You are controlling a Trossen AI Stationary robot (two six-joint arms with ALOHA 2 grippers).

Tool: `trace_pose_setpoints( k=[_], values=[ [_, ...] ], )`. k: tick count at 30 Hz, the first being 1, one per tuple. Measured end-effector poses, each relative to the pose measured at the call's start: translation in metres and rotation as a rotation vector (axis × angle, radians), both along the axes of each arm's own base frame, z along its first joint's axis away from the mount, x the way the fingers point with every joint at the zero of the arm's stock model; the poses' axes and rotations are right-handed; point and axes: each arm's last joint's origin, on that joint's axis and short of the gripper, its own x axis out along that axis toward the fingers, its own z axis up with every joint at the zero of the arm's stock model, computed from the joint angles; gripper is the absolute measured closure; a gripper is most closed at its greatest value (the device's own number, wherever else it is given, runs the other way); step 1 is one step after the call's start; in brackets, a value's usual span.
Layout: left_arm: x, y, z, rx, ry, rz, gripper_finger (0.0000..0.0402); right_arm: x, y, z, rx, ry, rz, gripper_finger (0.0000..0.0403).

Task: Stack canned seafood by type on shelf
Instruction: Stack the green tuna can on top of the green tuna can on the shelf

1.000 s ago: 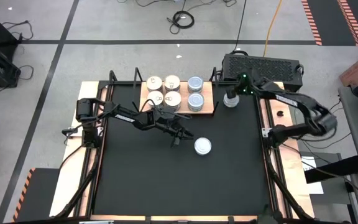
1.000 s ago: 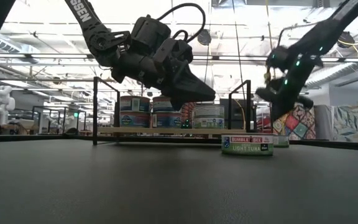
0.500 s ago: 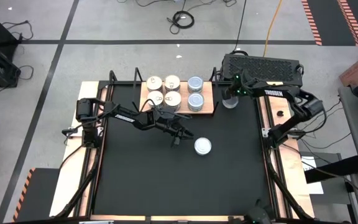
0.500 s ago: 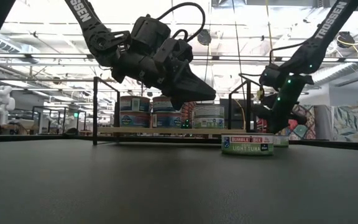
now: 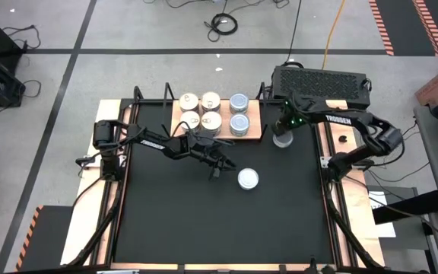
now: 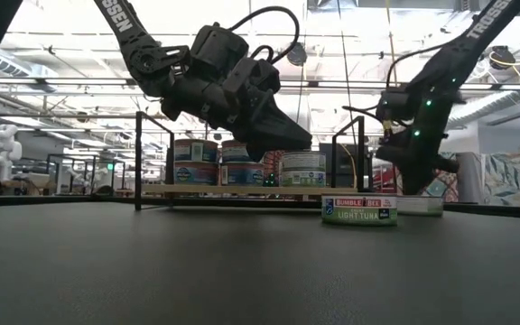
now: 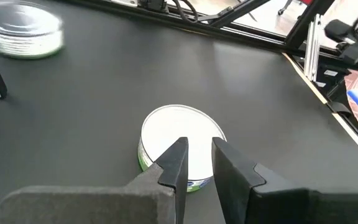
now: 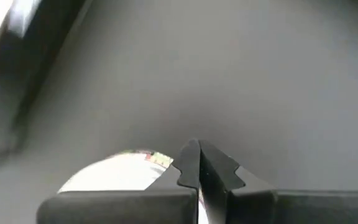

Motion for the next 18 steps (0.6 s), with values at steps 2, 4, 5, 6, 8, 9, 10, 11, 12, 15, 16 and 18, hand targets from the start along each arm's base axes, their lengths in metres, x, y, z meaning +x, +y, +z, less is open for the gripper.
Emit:
trace_pose_setpoints(
  k=[2,4,5,6,8,9,10,11,12,15,16,18],
  values=[
    [0.0,0.0,0.0,0.0,0.001,0.0,0.033,0.0,0.01,0.003,0.034,0.036,0.041,0.0403],
    [0.0,0.0,0.0,0.0,0.0,0.0,0.033,0.003,0.02,0.003,0.056,0.066,0.072,0.0403],
    [0.0,0.0,0.0,0.0,0.0,0.0,0.033,0.005,0.024,0.003,0.069,0.075,0.085,0.0403],
    [0.0,0.0,0.0,0.0,0.0,0.0,0.033,0.008,0.029,0.002,0.078,0.081,0.097,0.0403],
    [0.0,0.0,0.0,0.0,-0.001,-0.001,0.033,0.013,0.04,-0.003,0.093,0.086,0.114,0.0403],
    [0.0,0.0,0.0,-0.001,-0.001,-0.001,0.033,0.016,0.046,-0.005,0.105,0.091,0.122,0.0403],
    [0.0,0.0,0.0,-0.002,0.0,0.0,0.033,0.018,0.052,-0.008,0.118,0.097,0.127,0.0403],
    [0.0,-0.001,0.0,-0.003,0.0,-0.002,0.033,0.019,0.059,-0.011,0.133,0.105,0.131,0.0403],
    [0.0,-0.001,0.0,-0.003,0.0,-0.002,0.033,0.021,0.066,-0.013,0.147,0.113,0.136,0.0403],
    [0.0,-0.003,0.0,-0.002,0.0,-0.007,0.033,0.032,0.087,-0.016,0.154,0.115,0.17,0.0403],
    [0.0,-0.004,0.0,-0.002,-0.001,-0.009,0.0329,0.036,0.094,-0.015,0.155,0.113,0.189,0.0403],
    [0.001,-0.004,0.0,-0.002,-0.001,-0.009,0.033,0.043,0.107,-0.014,0.165,0.102,0.23,0.0403]
  ],
)
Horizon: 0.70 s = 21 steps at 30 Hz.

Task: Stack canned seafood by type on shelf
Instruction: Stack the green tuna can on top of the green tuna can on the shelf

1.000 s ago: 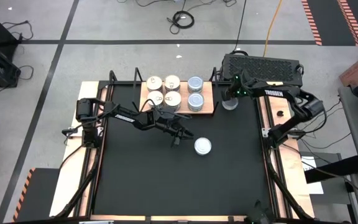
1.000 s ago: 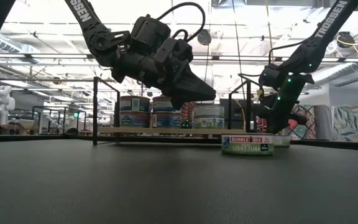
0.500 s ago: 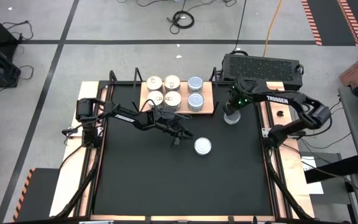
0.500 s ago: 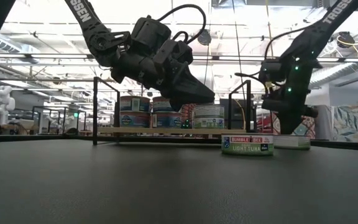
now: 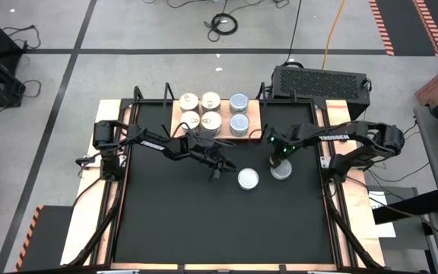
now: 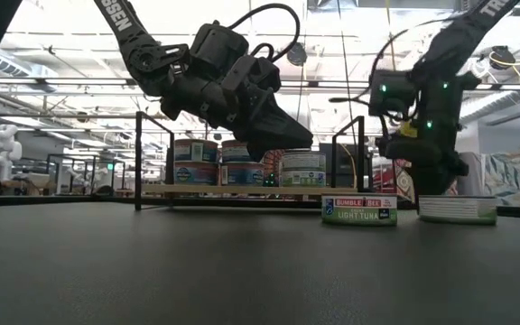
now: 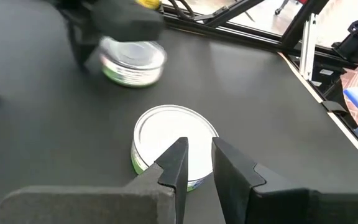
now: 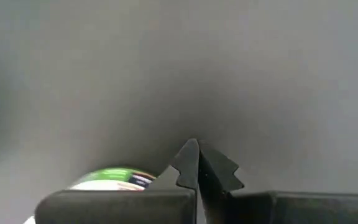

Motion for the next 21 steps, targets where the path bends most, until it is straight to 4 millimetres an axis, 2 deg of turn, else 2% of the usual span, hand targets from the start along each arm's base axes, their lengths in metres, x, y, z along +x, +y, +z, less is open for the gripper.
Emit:
trace_pose_setpoints(
  k=[3,7,11,16,21],
  values=[
    [0.0,0.0,0.0,0.0,0.0,0.0,0.033,0.009,0.015,0.005,0.006,-0.001,0.045,0.0403],
    [0.0,0.0,0.0,0.001,-0.002,0.0,0.033,0.01,0.022,0.014,-0.054,0.076,0.039,0.0403],
    [0.0,0.0,0.0,0.001,-0.002,0.0,0.033,0.002,0.026,0.021,-0.131,0.195,-0.022,0.0403],
    [0.0,-0.002,0.0,0.0,-0.001,-0.006,0.033,-0.016,0.044,0.027,-0.102,0.342,-0.08,0.0403],
    [0.001,-0.006,0.0,0.001,-0.004,-0.016,0.033,-0.013,0.067,0.028,-0.077,0.311,-0.068,0.0403]
  ],
)
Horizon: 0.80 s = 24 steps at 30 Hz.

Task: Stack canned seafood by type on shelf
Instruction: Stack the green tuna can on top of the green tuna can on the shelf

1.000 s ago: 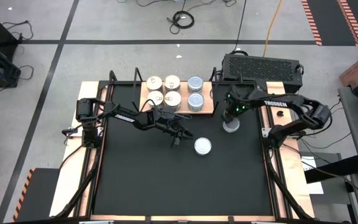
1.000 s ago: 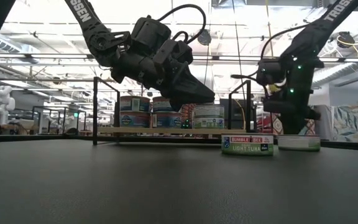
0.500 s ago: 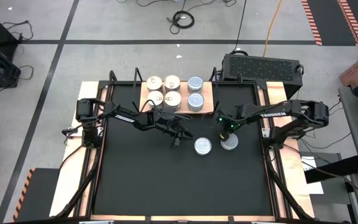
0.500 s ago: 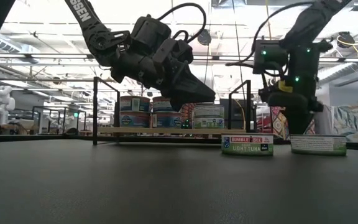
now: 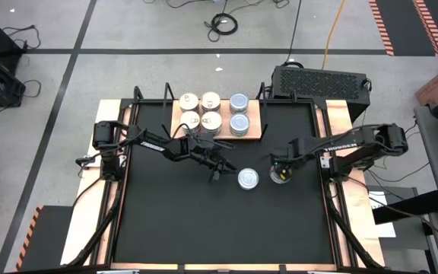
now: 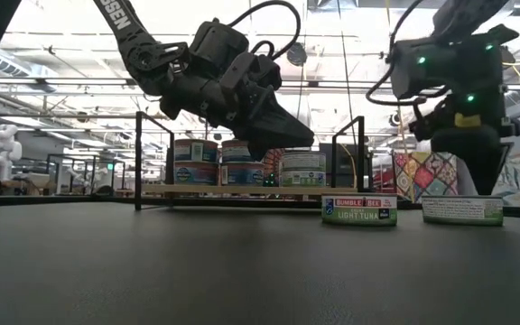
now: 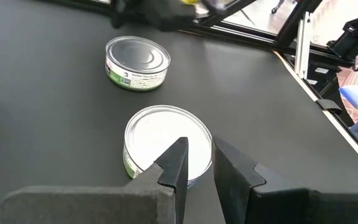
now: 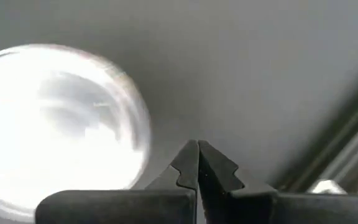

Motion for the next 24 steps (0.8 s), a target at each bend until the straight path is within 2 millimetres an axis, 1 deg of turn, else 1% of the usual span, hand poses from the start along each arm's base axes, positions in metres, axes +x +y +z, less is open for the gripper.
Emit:
trace_pose_setpoints(
  k=[4,10,17,20,23,24],
  values=[
    [0.0,-0.001,0.0,-0.001,-0.002,-0.003,0.033,0.004,0.019,0.0,0.015,-0.042,0.026,0.0403],
    [0.001,-0.007,0.001,0.0,-0.009,-0.017,0.033,0.003,0.043,-0.001,0.013,-0.072,0.036,0.0403],
    [0.002,-0.012,0.002,-0.005,-0.017,-0.029,0.033,0.005,0.06,-0.001,0.0,-0.139,0.081,0.0403],
    [0.002,-0.012,0.002,-0.102,0.021,0.026,0.033,0.005,0.064,0.001,-0.001,-0.134,0.115,0.0403],
    [0.002,-0.01,0.001,-0.232,0.07,0.163,0.033,0.001,0.067,0.01,-0.021,-0.102,0.134,0.0403],
    [0.002,-0.009,0.001,-0.262,0.078,0.177,0.033,-0.001,0.069,0.014,-0.042,-0.096,0.14,0.0403]
  ],
)
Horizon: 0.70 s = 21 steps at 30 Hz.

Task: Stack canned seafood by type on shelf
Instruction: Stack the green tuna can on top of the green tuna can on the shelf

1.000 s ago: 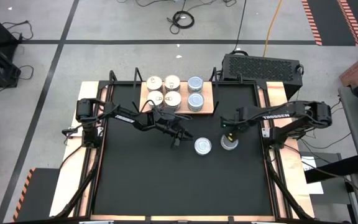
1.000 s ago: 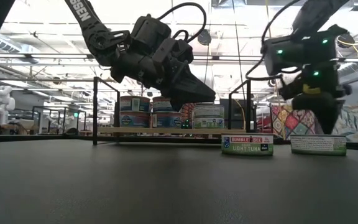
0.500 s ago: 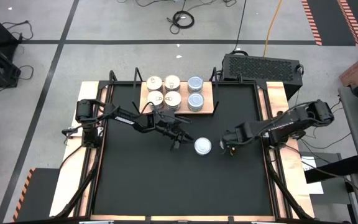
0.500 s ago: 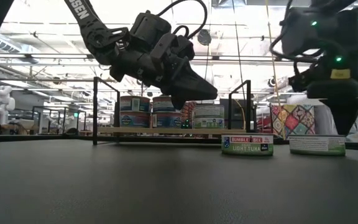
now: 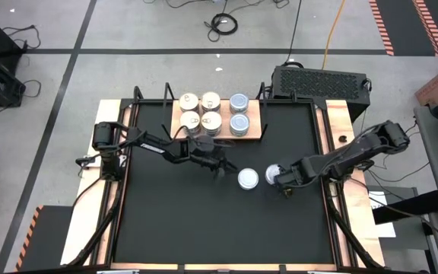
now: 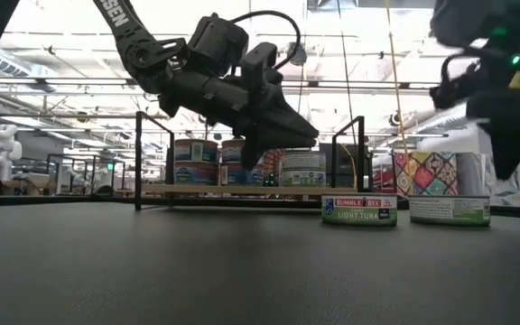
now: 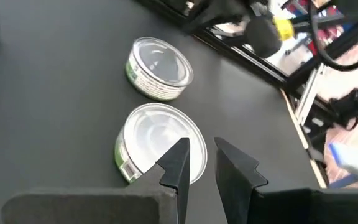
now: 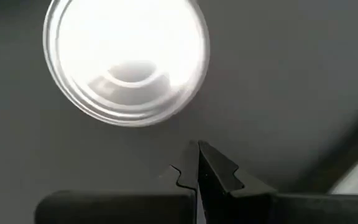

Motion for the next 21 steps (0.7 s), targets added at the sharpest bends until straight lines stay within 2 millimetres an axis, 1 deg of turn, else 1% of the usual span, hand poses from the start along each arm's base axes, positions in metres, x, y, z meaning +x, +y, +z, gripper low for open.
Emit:
trace_pose_setpoints(
  k=[4,7,9,12,15,18,21],
  values=[
    [0.006,-0.002,0.005,-0.033,0.039,0.001,0.0329,-0.01,0.007,0.02,-0.09,-0.067,0.035,0.0403],
    [0.014,-0.01,0.014,-0.016,0.107,0.024,0.0329,-0.018,0.014,0.03,-0.123,-0.167,0.063,0.0403],
    [0.018,-0.019,0.019,0.013,0.162,0.027,0.0329,-0.022,0.019,0.035,-0.156,-0.241,0.084,0.0403],
    [0.022,-0.033,0.024,0.116,0.196,0.002,0.0329,-0.024,0.029,0.038,-0.196,-0.33,0.135,0.0403],
    [0.024,-0.048,0.028,0.188,0.166,-0.062,0.0324,-0.021,0.038,0.039,-0.223,-0.401,0.214,0.0403],
    [0.025,-0.064,0.031,0.316,0.112,-0.165,0.0306,-0.017,0.047,0.038,-0.211,-0.433,0.308,0.0403],
    [0.023,-0.084,0.028,0.464,0.068,-0.279,0.0277,-0.019,0.056,0.037,-0.172,-0.43,0.377,0.0403]
  ],
)
